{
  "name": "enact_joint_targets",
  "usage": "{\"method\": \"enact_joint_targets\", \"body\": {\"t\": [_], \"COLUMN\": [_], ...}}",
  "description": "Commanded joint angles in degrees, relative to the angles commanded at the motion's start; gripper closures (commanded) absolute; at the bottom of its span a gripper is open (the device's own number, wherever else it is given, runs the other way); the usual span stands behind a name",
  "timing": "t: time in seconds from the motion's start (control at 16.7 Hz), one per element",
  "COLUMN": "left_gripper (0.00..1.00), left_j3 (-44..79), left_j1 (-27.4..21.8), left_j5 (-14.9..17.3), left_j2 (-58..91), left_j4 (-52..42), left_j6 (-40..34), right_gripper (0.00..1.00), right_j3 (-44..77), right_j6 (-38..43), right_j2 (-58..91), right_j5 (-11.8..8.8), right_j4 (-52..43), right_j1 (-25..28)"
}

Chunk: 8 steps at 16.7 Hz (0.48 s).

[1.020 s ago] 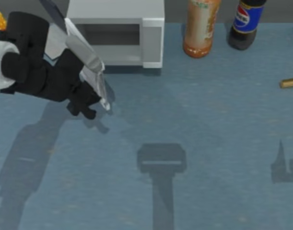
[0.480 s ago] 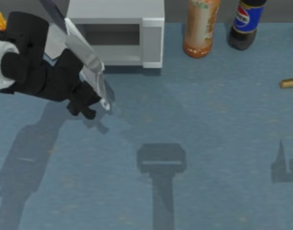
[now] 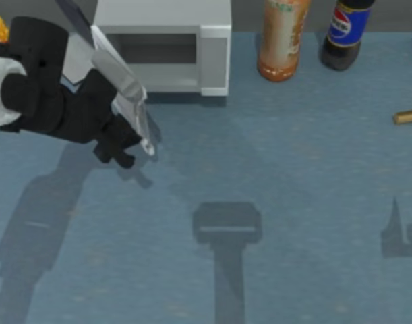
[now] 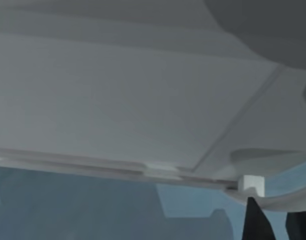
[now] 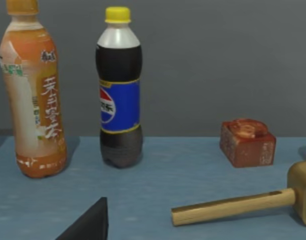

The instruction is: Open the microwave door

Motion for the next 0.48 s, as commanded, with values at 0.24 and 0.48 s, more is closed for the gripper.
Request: {"method": "enact_joint_targets", "body": {"t": [0.24,0.48], "left_gripper": [1.0,1.0], "left_j3": [0.57,1.05], "left_j1": [1.13,2.25], "left_j5": [1.2,2.47], "left_j2": [0.2,0.31], "left_j4": [-1.33,-2.72], "left_j6": [2.57,5.24], "right_gripper": [0.0,0.0], "right_j3": [0.0,0.0], "right_j6": [0.0,0.0], "right_j2": [0.0,0.0], "right_j5": [0.0,0.0], "right_j4": [0.0,0.0], "right_j1": [0.0,0.0]}}
